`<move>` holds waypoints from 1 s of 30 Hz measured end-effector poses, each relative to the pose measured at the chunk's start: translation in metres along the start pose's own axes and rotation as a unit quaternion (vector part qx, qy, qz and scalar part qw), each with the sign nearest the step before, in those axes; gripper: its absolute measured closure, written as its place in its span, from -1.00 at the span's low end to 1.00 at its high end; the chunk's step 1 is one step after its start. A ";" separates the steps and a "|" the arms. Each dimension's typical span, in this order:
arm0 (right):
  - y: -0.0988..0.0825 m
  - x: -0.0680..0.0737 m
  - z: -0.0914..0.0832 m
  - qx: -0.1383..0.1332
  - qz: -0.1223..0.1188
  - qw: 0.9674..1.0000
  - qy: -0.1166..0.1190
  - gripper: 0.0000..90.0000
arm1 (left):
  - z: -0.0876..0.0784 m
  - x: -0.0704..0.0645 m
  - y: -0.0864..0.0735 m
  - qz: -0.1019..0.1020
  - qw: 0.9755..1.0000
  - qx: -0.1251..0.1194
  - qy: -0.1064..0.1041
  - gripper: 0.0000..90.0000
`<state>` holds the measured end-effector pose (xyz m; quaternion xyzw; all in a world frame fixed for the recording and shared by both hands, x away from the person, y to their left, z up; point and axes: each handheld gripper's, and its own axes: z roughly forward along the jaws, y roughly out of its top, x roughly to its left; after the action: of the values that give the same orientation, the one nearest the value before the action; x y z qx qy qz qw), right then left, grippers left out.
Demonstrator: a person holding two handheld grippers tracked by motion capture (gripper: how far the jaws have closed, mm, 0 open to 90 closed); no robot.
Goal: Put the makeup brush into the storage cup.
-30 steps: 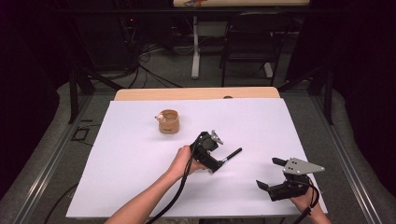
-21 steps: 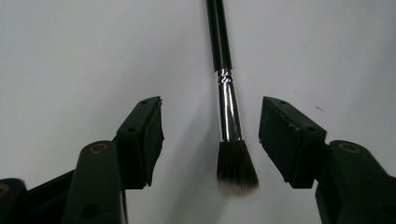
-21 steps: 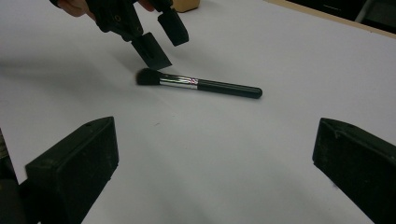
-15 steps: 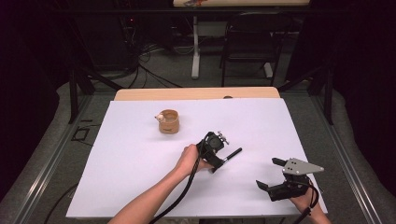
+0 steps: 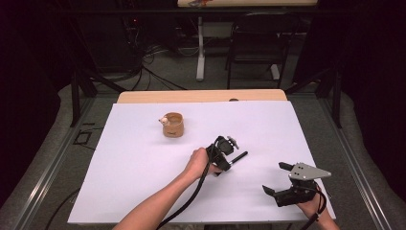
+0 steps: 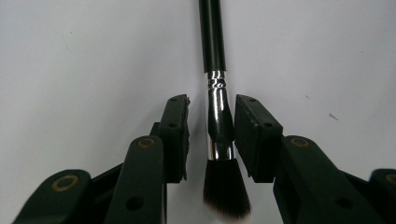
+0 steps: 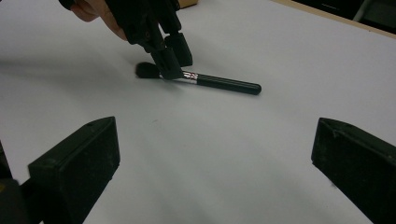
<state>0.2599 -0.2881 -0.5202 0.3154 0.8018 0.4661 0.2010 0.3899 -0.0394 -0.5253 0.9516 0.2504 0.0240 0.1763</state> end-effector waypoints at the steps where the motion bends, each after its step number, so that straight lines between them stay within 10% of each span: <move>1: 0.000 0.000 0.000 -0.001 -0.001 1.000 0.000 -0.98 | 0.001 0.000 0.000 0.001 1.000 0.001 -0.002 0.46; 30: -0.001 0.000 0.001 0.007 0.001 1.000 -0.004 -0.98 | -0.015 0.000 -0.008 0.048 0.999 -0.002 -0.010 0.71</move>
<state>0.2601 -0.2878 -0.5210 0.3196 0.8039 0.4591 0.2017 0.3841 -0.0285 -0.5143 0.9623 0.2029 0.0239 0.1795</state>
